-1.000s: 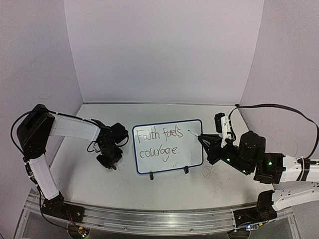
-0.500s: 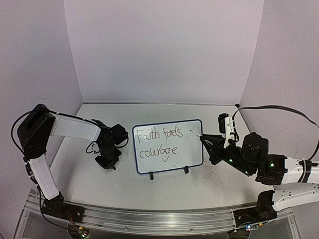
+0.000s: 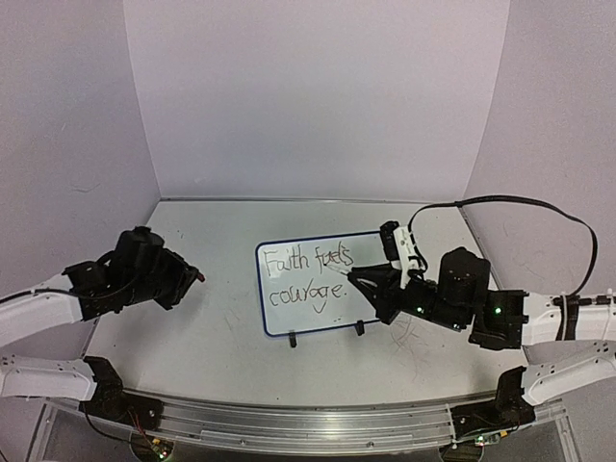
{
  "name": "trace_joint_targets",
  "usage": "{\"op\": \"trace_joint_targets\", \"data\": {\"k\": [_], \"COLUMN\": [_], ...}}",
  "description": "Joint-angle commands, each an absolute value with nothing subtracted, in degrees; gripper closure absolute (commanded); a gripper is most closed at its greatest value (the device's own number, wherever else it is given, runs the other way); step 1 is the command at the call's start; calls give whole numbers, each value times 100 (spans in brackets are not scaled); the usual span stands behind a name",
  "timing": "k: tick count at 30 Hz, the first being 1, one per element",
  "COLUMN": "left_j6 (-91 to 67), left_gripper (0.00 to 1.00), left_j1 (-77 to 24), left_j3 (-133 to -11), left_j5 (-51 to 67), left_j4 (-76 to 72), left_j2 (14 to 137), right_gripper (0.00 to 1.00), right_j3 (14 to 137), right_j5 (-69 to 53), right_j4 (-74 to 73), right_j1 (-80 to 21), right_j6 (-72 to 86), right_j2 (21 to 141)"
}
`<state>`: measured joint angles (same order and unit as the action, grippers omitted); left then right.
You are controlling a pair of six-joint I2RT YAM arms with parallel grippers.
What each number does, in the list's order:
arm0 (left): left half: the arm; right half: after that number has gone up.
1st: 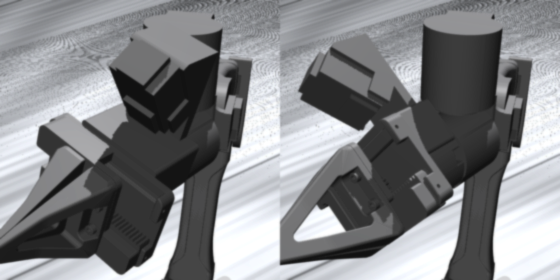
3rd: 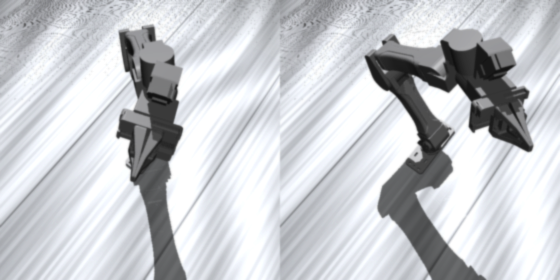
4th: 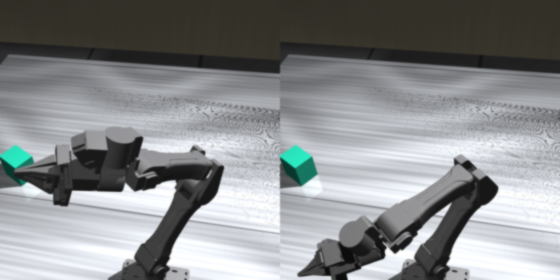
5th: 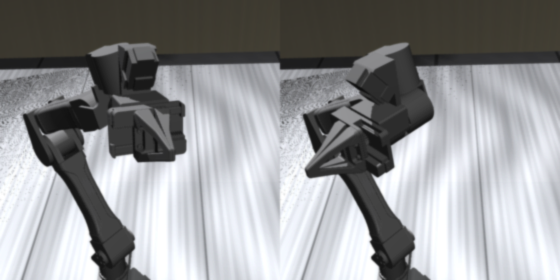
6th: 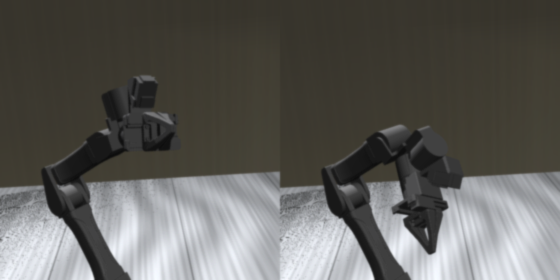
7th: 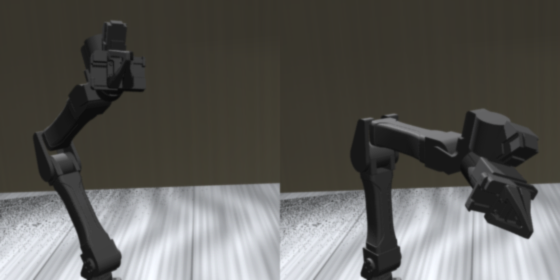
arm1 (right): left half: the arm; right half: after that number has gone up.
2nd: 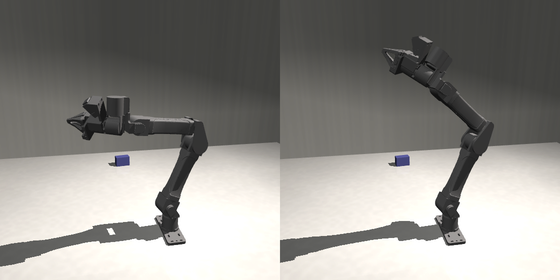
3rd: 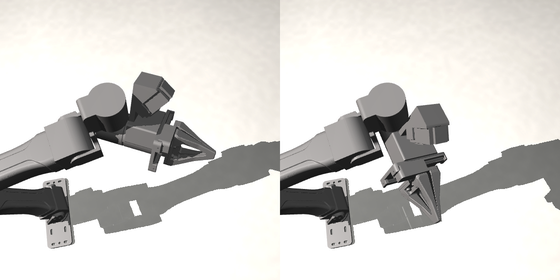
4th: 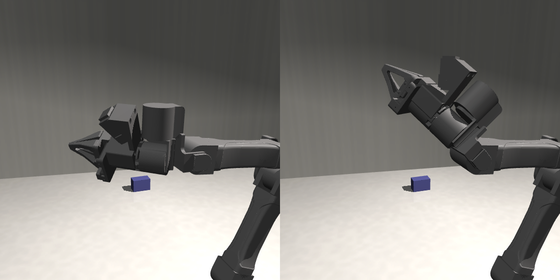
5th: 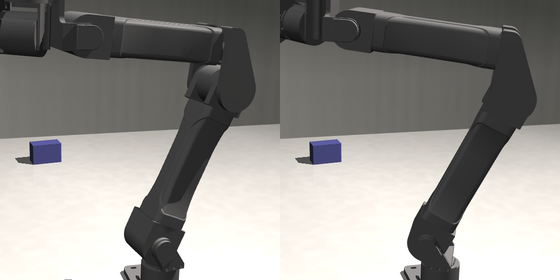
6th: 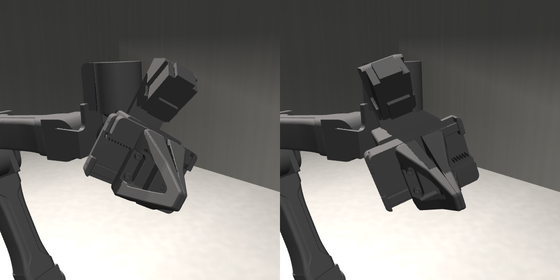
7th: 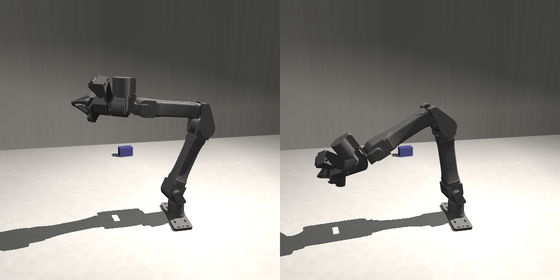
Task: Write a sentence on the whiteboard
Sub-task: Pick up the pen cap from the corner of the board, then insert the whiteboard marker without the cap into the pen cap.
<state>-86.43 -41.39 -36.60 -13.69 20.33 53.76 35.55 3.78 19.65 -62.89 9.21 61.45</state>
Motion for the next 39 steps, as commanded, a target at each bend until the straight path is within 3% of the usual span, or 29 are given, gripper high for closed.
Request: {"op": "trace_joint_targets", "data": {"k": [1,6,13,28,39], "left_j6": [-7446,-6723,-7118,-7580,-7613], "left_gripper": [100,100,100,100,100], "left_j1": [-4137,-4140,-4140,-4140,-4140], "left_j3": [-3072,-3446,-3667,-3544,-3551], "left_j5": [-921,-595,-545,-540,-498], "left_j4": [-982,-1780,-2216,-2489,-2548], "left_j2": [4570,4562,4760,4852,4958], "right_gripper": [100,100,100,100,100], "right_j3": [4321,5526,6560,7911,8047], "right_j5": [-291,527,1832,2742,2813], "right_j4": [3358,3973,4404,4241,4296], "right_j1": [-6533,-7087,-7545,-7569,-7570], "right_j6": [963,988,310,-247,-351], "right_j2": [7166,8623,9693,10694,10794]}}
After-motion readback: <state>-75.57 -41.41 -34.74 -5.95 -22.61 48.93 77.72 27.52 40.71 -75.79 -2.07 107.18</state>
